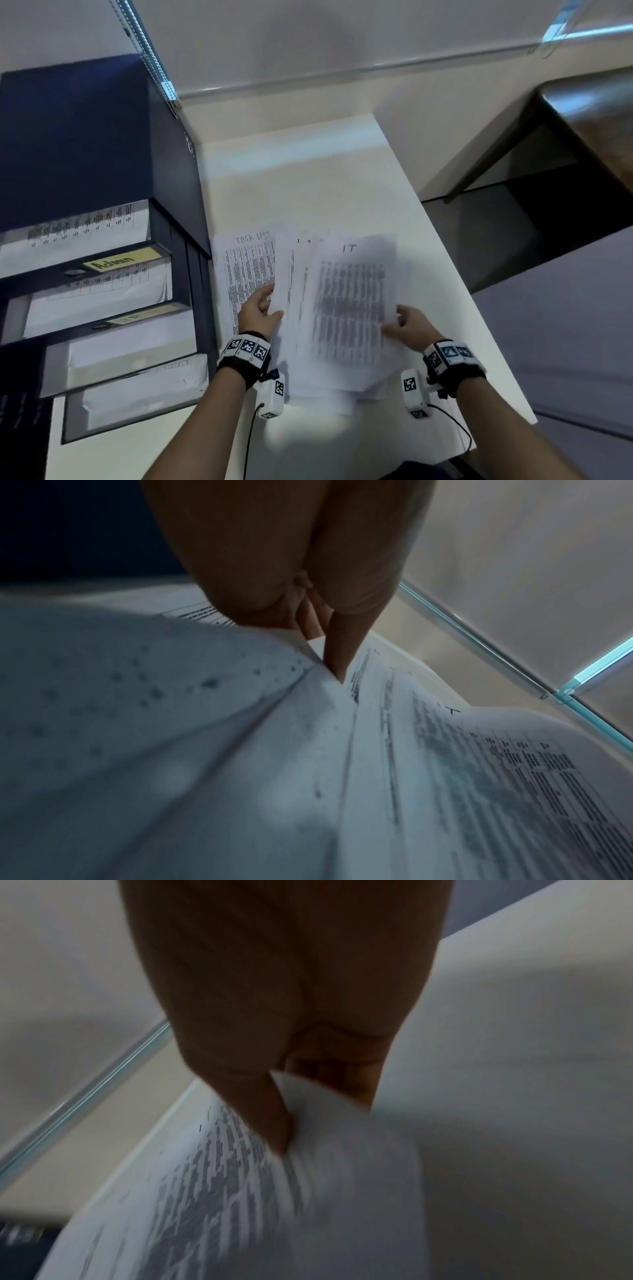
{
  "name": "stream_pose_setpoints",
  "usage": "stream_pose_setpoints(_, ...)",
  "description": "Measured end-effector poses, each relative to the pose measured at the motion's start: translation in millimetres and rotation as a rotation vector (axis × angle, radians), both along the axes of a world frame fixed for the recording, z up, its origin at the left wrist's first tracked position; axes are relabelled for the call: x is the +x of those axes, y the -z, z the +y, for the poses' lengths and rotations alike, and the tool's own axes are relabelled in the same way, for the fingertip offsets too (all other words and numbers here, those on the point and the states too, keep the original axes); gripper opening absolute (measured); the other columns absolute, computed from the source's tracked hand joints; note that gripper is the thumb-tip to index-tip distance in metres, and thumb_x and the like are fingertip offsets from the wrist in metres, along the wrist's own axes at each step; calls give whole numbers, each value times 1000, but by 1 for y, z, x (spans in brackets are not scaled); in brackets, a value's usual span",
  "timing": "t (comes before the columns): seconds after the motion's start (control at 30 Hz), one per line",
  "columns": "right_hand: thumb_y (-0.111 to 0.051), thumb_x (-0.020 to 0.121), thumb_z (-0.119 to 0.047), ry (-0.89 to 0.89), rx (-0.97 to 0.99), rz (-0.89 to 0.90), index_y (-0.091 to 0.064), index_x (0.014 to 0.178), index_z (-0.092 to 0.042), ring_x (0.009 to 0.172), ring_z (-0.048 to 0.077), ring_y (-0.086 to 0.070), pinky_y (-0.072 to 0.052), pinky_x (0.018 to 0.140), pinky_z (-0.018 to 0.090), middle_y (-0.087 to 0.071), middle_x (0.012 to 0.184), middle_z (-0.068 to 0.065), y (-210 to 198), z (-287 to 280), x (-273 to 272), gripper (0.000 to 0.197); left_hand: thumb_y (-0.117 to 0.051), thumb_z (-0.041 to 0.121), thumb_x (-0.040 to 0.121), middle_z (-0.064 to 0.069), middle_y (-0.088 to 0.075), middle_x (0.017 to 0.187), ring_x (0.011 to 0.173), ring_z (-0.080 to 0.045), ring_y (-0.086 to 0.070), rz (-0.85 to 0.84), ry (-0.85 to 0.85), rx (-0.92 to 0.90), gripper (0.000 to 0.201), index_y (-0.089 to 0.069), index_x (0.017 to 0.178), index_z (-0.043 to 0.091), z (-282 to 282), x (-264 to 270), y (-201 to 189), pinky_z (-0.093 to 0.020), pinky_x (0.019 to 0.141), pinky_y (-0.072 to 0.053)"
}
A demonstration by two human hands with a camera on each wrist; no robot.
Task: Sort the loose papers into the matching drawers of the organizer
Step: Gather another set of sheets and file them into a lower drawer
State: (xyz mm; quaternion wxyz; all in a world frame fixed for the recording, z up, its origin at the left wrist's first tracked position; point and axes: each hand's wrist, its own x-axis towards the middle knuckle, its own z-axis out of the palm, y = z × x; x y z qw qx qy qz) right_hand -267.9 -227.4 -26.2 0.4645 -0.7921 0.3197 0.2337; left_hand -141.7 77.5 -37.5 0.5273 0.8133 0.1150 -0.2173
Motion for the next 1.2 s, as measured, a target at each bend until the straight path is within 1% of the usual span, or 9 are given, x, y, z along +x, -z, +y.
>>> stream_pose_setpoints(0.1, -78, 78, -19, -239, 65, 137, -66, 115, -8, 90, 21, -70, -59, 72, 29, -72, 106, 8, 3, 25, 0, 40, -59, -15, 85, -5, -67, 104, 99, -23, -65, -12, -14, -17, 56, -55, 133, 12, -2, -2, -5, -26, 85, -52)
stream_pose_setpoints(0.2, -77, 80, -14, -264, 69, 154, -66, 110, -4, 83, 20, -71, -59, 62, 25, -71, 101, 9, 2, 33, 3, 34, -56, -13, 88, -5, -67, 106, 100, -22, -65, -45, -8, 28, 45, -59, 126, 9, -3, -2, -6, -21, 83, -48)
stream_pose_setpoints(0.33, -65, 85, 2, 217, 0, -96, -67, 107, 2, 77, 26, -67, -59, 66, 33, -70, 99, 19, -19, 8, 19, 22, -59, -6, 84, -2, -61, 115, 104, -19, -61, -151, -72, 138, 46, -60, 123, 17, -4, -4, -6, -29, 96, -49)
stream_pose_setpoints(0.43, -65, 81, -17, 486, -311, -346, -72, 97, -3, 78, 19, -61, -48, 69, 30, -66, 82, 12, -40, -28, 29, 23, -64, 1, 79, 4, -56, 112, 102, -15, -59, -258, 15, 257, 44, -65, 117, 24, -5, -7, -6, -37, 100, -51)
stream_pose_setpoints(0.53, -63, 76, -26, 559, -355, -462, -71, 93, -5, 81, 19, -59, -46, 70, 32, -64, 82, 9, -53, -50, 36, 28, -75, 22, 83, 6, -63, 106, 100, -12, -62, -111, 165, 239, 42, -63, 124, 23, -17, -14, -13, -39, 96, -54)
stream_pose_setpoints(0.67, -67, 83, -13, 427, -333, -342, -66, 85, -11, 78, 25, -61, -53, 73, 41, -67, 84, 12, -44, -51, 32, 2, -88, 30, 69, -13, -45, 129, 120, -30, -50, -82, 215, 453, 77, -49, 134, 12, -40, -15, -19, -46, 105, -46)
stream_pose_setpoints(0.83, -80, 70, -16, 161, -96, 35, -70, 94, -8, 88, 28, -70, -58, 83, 44, -73, 99, 15, -5, -26, 8, 26, -95, 15, 55, -12, -56, 100, 90, -35, -64, -37, 162, 431, 61, -44, 88, 19, -45, -8, -8, -46, 77, -60)
stream_pose_setpoints(1.0, -76, 76, -14, -95, -185, 153, -65, 112, -6, 102, 28, -64, -55, 87, 37, -67, 113, 14, 6, 18, 7, 39, -75, 0, 77, -7, -64, 97, 93, -26, -64, -15, 6, 295, 56, -56, 128, 13, -43, -5, -2, -29, 87, -51)
stream_pose_setpoints(1.2, -65, 87, -14, -180, -269, -28, -58, 116, -12, 100, 29, -63, -46, 77, 25, -66, 109, 7, -5, 38, 15, 30, -63, 11, 93, -14, -52, 142, 127, -30, -53, -7, -6, 215, 50, -48, 140, 13, -42, -1, -5, -33, 103, -42)
